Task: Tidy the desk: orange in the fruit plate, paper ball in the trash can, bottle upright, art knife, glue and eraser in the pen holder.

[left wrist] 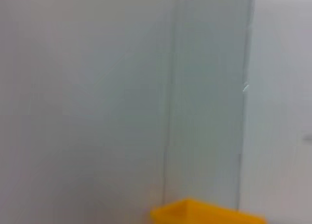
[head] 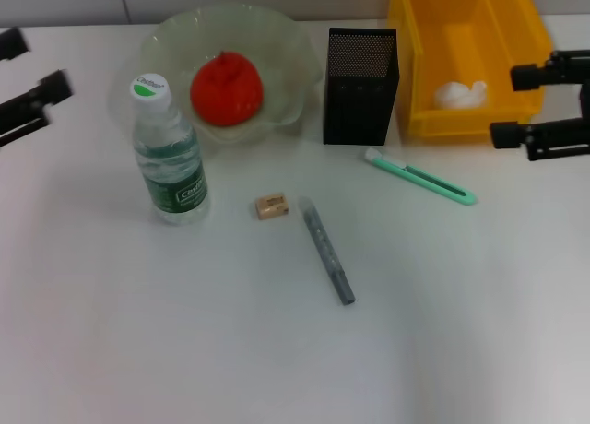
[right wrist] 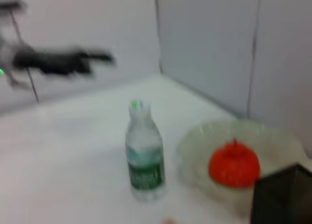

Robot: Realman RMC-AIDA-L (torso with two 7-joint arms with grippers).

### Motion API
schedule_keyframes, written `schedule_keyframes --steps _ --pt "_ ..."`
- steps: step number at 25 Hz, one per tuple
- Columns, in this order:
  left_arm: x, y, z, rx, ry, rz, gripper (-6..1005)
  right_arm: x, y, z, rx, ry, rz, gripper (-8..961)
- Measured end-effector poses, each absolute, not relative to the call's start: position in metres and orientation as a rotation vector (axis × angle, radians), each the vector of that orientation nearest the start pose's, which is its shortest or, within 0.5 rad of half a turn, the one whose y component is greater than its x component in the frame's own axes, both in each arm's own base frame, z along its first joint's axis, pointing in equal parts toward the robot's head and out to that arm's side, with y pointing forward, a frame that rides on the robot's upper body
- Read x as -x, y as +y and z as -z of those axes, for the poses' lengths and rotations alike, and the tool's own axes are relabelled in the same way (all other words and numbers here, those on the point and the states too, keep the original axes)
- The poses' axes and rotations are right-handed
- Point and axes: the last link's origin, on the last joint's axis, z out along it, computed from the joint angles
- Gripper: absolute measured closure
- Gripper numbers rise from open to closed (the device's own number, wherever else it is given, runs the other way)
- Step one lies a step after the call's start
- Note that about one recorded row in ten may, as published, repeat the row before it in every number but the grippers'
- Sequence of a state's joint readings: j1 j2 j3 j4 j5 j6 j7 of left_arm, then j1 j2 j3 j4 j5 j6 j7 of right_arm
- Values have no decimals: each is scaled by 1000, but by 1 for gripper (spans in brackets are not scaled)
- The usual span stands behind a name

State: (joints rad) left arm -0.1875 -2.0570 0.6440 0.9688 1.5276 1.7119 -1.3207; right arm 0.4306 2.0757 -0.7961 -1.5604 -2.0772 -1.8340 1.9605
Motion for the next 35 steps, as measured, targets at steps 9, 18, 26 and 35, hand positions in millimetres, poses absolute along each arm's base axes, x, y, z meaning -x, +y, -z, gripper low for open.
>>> schedule_keyframes --steps 9,18,26,35 --pt "315 227 -113 2280 -342 1015 202 -130 344 -74 2676 623 355 282" --pt "324 217 -102 2293 -379 1005 202 -125 376 -7 2592 661 621 287" --pt "323 219 -99 2296 -380 1007 202 -150 395 36 2554 619 624 292" --pt "322 222 -97 2291 -382 1010 202 -166 406 54 2565 581 577 297"
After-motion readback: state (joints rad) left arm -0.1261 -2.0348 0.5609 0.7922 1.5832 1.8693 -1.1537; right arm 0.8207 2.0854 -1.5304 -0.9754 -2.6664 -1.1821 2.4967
